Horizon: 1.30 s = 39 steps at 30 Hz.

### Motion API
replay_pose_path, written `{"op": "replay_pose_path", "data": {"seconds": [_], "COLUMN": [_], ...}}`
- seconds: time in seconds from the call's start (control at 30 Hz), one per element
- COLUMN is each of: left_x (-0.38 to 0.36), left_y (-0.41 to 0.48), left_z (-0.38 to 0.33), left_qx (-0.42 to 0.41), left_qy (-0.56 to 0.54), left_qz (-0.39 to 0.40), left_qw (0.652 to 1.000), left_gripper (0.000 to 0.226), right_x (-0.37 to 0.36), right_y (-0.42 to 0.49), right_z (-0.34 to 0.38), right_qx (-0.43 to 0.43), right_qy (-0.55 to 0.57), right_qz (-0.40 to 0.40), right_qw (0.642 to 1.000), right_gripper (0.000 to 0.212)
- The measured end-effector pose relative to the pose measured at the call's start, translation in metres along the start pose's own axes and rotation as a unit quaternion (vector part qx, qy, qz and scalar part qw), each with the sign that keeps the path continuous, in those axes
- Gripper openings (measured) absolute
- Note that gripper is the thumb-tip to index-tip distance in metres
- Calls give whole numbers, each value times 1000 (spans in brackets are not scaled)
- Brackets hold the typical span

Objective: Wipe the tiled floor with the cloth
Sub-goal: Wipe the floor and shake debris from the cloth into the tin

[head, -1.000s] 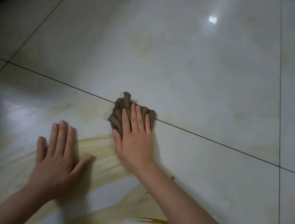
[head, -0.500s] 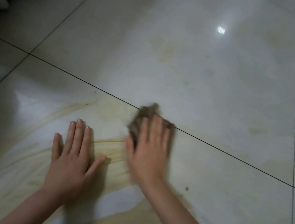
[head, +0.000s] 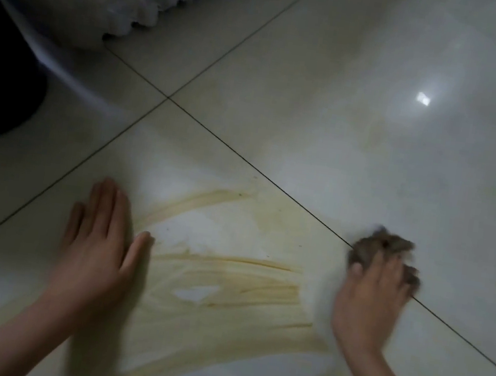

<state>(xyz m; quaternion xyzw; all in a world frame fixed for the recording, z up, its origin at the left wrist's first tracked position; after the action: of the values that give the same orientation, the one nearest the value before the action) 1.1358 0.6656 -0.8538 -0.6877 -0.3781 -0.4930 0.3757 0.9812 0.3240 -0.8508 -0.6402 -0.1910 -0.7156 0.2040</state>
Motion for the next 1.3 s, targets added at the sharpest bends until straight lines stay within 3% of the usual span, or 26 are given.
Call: {"op": "replay_pose_path", "data": {"seconds": [0.2,0.27,0.33,0.37,0.4,0.5,0.53,0.6,0.63,0.7,0.8,0.83,0.87,0.9,1.03,1.1,1.13,1.17,1.23,1.3], "left_x": [5,4,2,1,0,-2,-1,1,1,4,8,8,7,6,2,1,2,3,7,10], "left_y": [2,4,4,5,5,5,5,5,5,4,2,3,3,3,5,5,5,5,3,1], "left_z": [29,32,33,34,34,36,37,36,36,37,40,40,40,41,42,42,42,42,42,44], "left_qx": [21,25,32,35,35,37,37,38,40,56,87,90,91,94,94,95,97,103,119,130], "left_qy": [12,18,20,20,18,18,12,-7,-19,-50,-78,-75,-72,-71,-45,-39,-40,-43,-50,-50], "left_qz": [-35,-46,-60,-65,-65,-76,-81,-86,-89,-100,-129,-131,-129,-125,-111,-109,-108,-110,-121,-140], "left_qw": [999,998,997,997,997,996,996,996,995,992,985,984,985,985,988,989,989,988,984,980], "left_gripper": [86,88,88,88,87,85,84,82,81,77,71,71,71,72,74,73,73,72,72,71], "right_x": [-30,-32,-30,-30,-29,-36,-40,-43,-44,-43,-34,-30,-27,-26,-42,-47,-45,-42,-42,-36], "right_y": [-40,-53,-35,-13,13,74,72,40,12,-59,-103,-84,-59,-29,57,29,3,-30,-96,-111], "right_z": [201,226,231,236,245,286,301,327,336,339,314,317,324,336,377,398,408,416,407,395], "right_qx": [268,451,638,680,673,440,360,287,318,494,722,760,770,744,461,397,427,500,679,784], "right_qy": [41,44,31,26,17,35,36,34,41,69,73,87,100,108,84,65,73,95,117,86], "right_qz": [39,62,108,118,116,71,51,35,25,32,136,139,128,121,71,40,26,26,67,156], "right_qw": [962,889,762,723,730,894,931,957,947,866,675,629,617,649,880,915,901,861,722,594], "right_gripper": [53,52,51,49,47,49,51,52,51,45,46,45,43,41,45,47,46,42,36,39]}}
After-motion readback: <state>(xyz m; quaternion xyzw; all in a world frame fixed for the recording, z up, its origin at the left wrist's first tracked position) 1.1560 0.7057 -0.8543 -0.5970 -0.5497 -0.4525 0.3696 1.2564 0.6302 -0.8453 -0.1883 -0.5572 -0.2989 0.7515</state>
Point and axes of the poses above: each hand's wrist, its own y-axis towards the middle knuckle, its own x-axis out of the back of the hand, z = x × y, the point moved 5 cm from there along y, towards the middle knuckle, and after that the axes turned 7 degrees about -x, right-handed, at the moved point
